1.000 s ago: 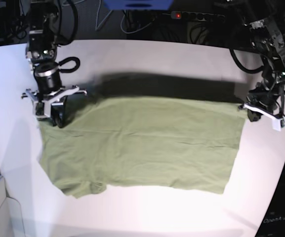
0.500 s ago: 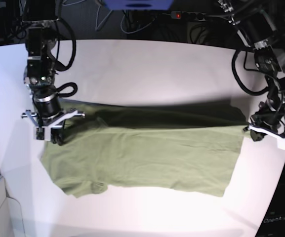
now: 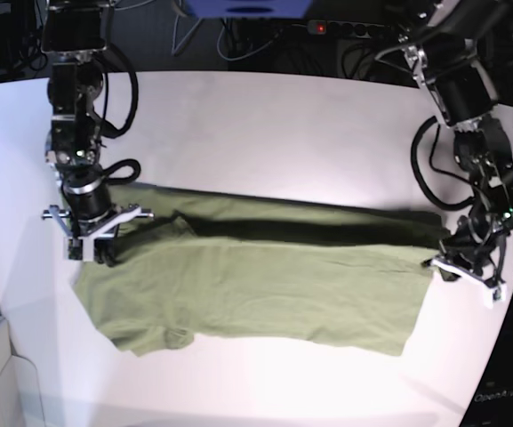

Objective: Fold the T-shirt properly
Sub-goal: 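Lift the shoulder edge and fold it over toward the hem with both grippers, then lower the folded edge onto the shirt body and release both grippers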

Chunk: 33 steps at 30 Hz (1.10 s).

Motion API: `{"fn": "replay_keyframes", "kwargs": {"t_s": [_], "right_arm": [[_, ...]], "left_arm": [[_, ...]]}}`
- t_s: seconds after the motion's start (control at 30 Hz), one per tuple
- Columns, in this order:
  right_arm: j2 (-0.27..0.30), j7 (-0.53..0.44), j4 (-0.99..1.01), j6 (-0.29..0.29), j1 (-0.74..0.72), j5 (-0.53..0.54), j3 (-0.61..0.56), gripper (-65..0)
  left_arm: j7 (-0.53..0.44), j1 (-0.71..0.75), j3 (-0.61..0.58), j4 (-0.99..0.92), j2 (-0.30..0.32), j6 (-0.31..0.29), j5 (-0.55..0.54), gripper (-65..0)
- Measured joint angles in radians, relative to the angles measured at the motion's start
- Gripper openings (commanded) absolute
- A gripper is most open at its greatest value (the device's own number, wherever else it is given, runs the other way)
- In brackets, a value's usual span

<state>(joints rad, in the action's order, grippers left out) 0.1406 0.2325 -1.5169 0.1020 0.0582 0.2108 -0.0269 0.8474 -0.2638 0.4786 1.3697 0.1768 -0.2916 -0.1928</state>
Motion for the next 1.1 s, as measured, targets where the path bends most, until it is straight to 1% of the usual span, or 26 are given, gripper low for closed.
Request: {"fn": "replay_keyframes", "kwargs": {"t_s": [0.1, 0.23, 0.27, 0.43, 0.57, 0.67, 0.87, 0.97, 1.0, 1.03, 1.07, 1.1], "right_arm": [[0.000, -0.008, 0.011, 0.000, -0.011, -0.028, 0.000, -64.1], [-0.004, -0.006, 0.027, 0.000, -0.014, -0.082, 0.000, -64.1], [-0.005, -0.007, 0.027, 0.000, -0.014, -0.082, 0.000, -64.1], [-0.005, -0.007, 0.027, 0.000, -0.030, -0.090, 0.000, -64.1], [-0.004, -0.010, 0.046, 0.000, -0.050, -0.089, 0.000, -64.1], [-0.003, -0.009, 0.062, 0.000, -0.053, -0.089, 0.000, -64.1], [-0.003, -0.008, 0.102, 0.000, -0.058, -0.089, 0.000, -63.7], [-0.003, -0.008, 0.105, 0.000, -0.059, -0.089, 0.000, -63.5], [-0.003, -0.007, 0.105, 0.000, -0.061, -0.090, 0.000, -63.4], [-0.003, -0.009, 0.105, 0.000, -0.061, -0.089, 0.000, -63.3], [-0.003, -0.007, 0.105, 0.000, -0.061, -0.089, 0.000, -61.8], [-0.003, -0.003, 0.108, 0.000, -0.065, -0.090, 0.000, -57.9]], "left_arm": [[0.003, -0.012, -0.025, 0.000, -0.005, 0.000, 0.051, -62.8], [0.001, -0.021, -0.020, -0.019, -0.007, 0.002, 0.073, -62.8], [-0.003, -0.021, -0.019, -0.029, -0.005, 0.003, 0.074, -62.8], [-0.089, -0.021, -0.018, -0.101, 0.002, 0.003, 0.073, -62.7], [-0.104, -0.018, -0.019, -0.146, 0.002, 0.003, 0.074, -62.5], [-0.133, -0.020, -0.023, -0.146, 0.003, 0.003, 0.074, -62.4], [-0.128, -0.045, -0.024, -0.150, 0.003, 0.000, 0.076, -62.3], [-0.153, -0.051, -0.024, -0.152, 0.003, -0.001, 0.074, -62.2], [-0.152, -0.051, -0.024, -0.152, 0.003, -0.005, 0.074, -61.1], [-0.152, -0.051, -0.024, -0.153, 0.003, -0.005, 0.074, -58.8], [-0.153, -0.052, -0.024, -0.153, 0.003, -0.004, 0.074, -54.7], [-0.153, -0.052, -0.024, -0.153, 0.006, 0.000, 0.074, -48.9]]}}
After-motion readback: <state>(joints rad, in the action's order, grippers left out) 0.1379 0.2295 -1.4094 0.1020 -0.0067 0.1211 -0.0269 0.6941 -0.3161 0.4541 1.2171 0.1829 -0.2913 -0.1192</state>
